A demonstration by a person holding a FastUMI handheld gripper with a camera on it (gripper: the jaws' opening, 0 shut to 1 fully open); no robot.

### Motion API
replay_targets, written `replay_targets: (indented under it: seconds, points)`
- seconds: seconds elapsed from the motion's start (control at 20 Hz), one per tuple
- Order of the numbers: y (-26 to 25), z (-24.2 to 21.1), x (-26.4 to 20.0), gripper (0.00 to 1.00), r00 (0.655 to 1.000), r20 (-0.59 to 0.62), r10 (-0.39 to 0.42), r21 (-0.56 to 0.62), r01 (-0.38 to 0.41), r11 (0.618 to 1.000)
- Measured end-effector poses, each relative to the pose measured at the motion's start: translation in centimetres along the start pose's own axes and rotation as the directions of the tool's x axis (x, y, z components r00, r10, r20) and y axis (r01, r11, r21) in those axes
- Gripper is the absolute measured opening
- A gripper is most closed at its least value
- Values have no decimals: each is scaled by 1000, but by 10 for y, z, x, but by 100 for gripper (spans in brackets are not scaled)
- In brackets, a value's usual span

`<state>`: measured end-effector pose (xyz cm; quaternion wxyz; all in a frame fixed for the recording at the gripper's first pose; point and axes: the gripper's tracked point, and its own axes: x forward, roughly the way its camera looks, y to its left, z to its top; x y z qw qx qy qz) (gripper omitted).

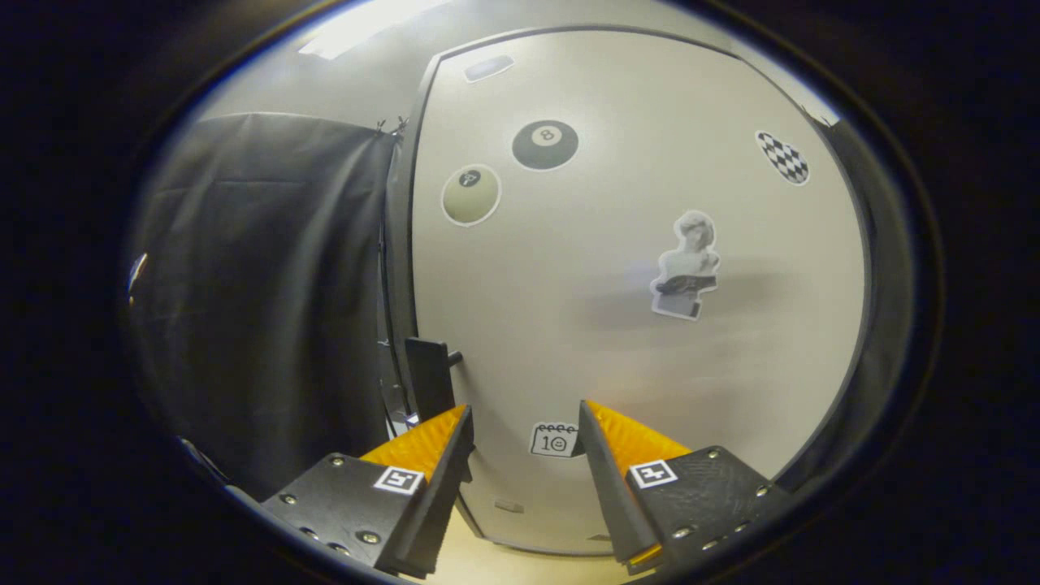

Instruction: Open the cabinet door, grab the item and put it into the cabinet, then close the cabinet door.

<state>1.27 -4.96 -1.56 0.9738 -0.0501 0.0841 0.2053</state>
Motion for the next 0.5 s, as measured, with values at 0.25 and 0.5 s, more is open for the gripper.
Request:
replay_targets:
  seconds: [0.25, 0.5]
  points:
    - [-19, 16, -19, 77, 998, 58, -25, -16, 26, 1000]
    - [-81, 46, -56, 77, 984, 148, -101, -6, 103, 995]
